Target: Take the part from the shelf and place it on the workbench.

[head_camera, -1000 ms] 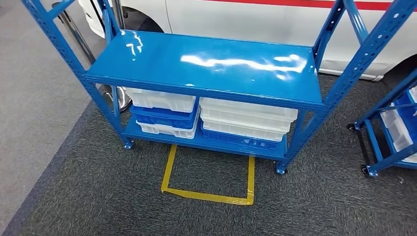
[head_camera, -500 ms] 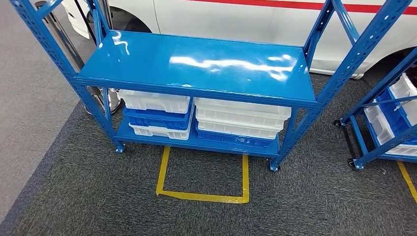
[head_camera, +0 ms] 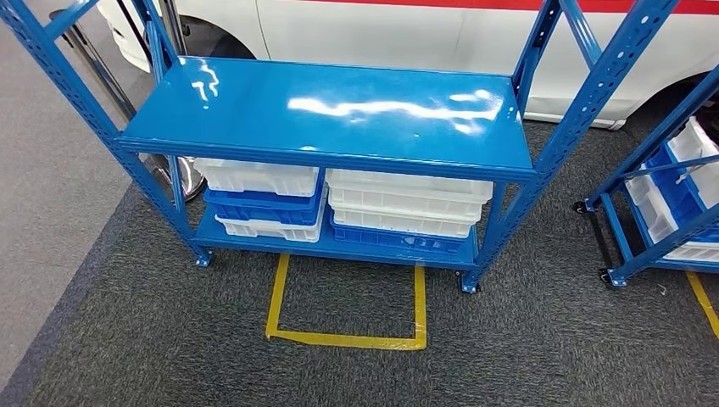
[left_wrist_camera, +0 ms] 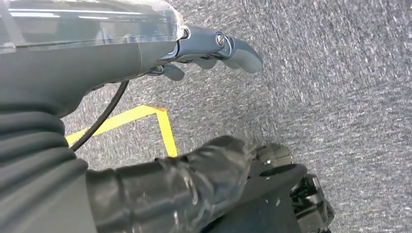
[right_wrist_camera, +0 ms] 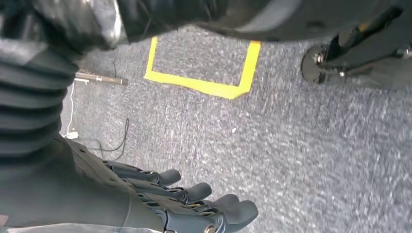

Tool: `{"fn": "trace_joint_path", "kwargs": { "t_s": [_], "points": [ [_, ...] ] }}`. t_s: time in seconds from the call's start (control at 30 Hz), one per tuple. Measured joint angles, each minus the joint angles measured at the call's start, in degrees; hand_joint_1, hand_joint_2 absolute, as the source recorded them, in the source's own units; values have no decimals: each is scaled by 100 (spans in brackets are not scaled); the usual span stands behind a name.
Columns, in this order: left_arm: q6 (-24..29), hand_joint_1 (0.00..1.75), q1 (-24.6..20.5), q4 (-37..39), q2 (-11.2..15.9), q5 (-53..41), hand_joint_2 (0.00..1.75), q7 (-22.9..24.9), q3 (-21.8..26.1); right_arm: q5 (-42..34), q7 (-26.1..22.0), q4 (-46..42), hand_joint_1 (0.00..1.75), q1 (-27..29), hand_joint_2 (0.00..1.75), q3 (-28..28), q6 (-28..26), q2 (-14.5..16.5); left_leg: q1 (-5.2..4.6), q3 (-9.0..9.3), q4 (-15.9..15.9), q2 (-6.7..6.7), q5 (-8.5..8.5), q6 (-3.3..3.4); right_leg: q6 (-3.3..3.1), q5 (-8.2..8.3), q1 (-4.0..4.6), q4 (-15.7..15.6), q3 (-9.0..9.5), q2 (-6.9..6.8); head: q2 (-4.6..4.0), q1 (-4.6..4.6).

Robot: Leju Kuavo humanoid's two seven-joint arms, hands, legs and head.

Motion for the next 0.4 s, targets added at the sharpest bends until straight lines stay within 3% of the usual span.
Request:
{"fn": "trace_joint_path", "kwargs": {
  "t_s": [0.2, 0.4],
  "points": [
    [26, 0, 14, 0, 6, 74, 175, 10, -76, -31, -26, -4, 0, -3, 175, 31, 74, -18, 7, 1, -2, 0, 1, -11, -6, -2, 7, 1, 3, 0, 0, 2],
    [-107, 0, 115, -15, 84, 713, 175, 115, -596, -427, -33, -36, 0, 62, 175, 363, 230, -101, 6, 0, -2, 0, 0, -12, -6, -2, 5, 1, 3, 0, 0, 2]
  ]
}}
